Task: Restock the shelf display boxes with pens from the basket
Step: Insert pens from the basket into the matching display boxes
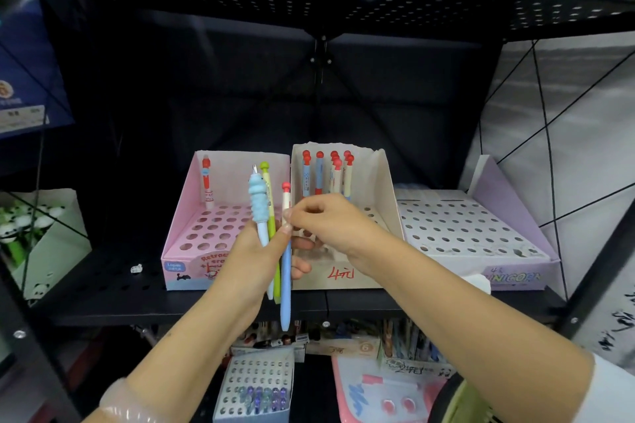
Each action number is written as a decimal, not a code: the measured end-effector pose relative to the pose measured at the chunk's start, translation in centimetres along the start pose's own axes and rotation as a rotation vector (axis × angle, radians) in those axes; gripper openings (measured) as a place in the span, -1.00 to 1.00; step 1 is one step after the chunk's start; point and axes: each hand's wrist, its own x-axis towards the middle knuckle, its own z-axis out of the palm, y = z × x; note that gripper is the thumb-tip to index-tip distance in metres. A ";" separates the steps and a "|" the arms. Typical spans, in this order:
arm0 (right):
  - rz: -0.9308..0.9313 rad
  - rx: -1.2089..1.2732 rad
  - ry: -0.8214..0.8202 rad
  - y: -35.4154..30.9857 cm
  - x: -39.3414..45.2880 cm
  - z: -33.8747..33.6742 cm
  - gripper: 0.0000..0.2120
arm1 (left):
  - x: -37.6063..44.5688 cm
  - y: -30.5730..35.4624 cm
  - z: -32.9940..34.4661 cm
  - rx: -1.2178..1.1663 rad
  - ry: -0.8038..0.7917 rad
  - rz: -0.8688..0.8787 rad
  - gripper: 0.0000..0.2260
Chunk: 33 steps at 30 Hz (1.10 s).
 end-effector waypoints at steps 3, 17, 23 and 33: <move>-0.019 -0.051 0.077 0.2 0.3 -0.2 -0.82 | -0.2 0.2 0.1 -0.029 -0.026 -0.042 -0.86; -0.163 -0.625 0.620 1.4 2.6 -6.4 -0.81 | -0.4 -0.5 0.3 0.078 0.008 -0.083 -0.82; -0.179 -0.676 0.629 1.6 3.2 -6.4 -0.81 | -0.5 0.0 -0.1 0.080 0.054 -0.076 -0.84; -0.203 -0.631 0.698 2.1 2.1 -4.9 -0.88 | -1.0 0.6 -0.2 0.061 0.044 -0.074 -0.84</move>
